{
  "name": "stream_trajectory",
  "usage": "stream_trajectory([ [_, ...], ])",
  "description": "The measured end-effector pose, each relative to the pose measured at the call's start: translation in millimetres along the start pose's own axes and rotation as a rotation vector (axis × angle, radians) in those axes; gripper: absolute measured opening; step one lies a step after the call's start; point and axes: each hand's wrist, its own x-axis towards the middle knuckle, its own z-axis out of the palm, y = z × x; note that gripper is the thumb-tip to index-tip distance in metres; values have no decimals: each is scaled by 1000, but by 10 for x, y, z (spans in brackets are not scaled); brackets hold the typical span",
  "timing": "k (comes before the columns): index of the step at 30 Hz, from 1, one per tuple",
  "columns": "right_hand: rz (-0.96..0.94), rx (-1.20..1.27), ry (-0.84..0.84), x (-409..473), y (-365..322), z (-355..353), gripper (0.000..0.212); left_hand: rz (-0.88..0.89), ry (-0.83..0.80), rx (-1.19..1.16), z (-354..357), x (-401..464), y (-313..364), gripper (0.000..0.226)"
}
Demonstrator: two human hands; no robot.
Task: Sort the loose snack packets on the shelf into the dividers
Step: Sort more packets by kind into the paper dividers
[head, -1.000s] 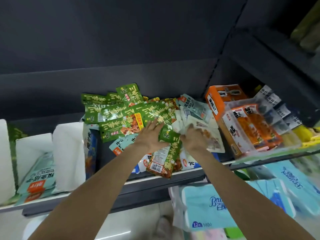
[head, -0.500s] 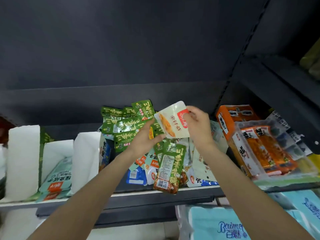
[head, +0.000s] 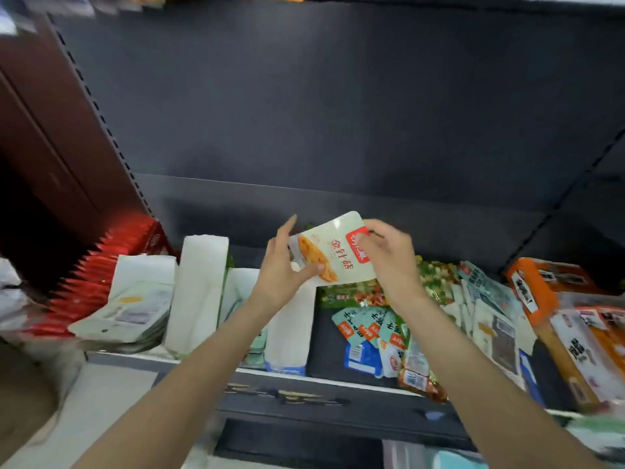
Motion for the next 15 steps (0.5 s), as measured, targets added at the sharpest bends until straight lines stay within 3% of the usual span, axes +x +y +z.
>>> stream_trajectory([
  [5, -151, 5, -136, -232, -291, 1087, 15, 190, 180, 174, -1144, -174, -349, 14],
  [9, -56, -25, -179, -327, -302, 1814, 14, 138, 146, 81, -1946, -333, -791, 33],
  [15, -67, -234, -166, -477, -343, 2661, 16, 94, 183, 191, -2654, -531, -1134, 8],
])
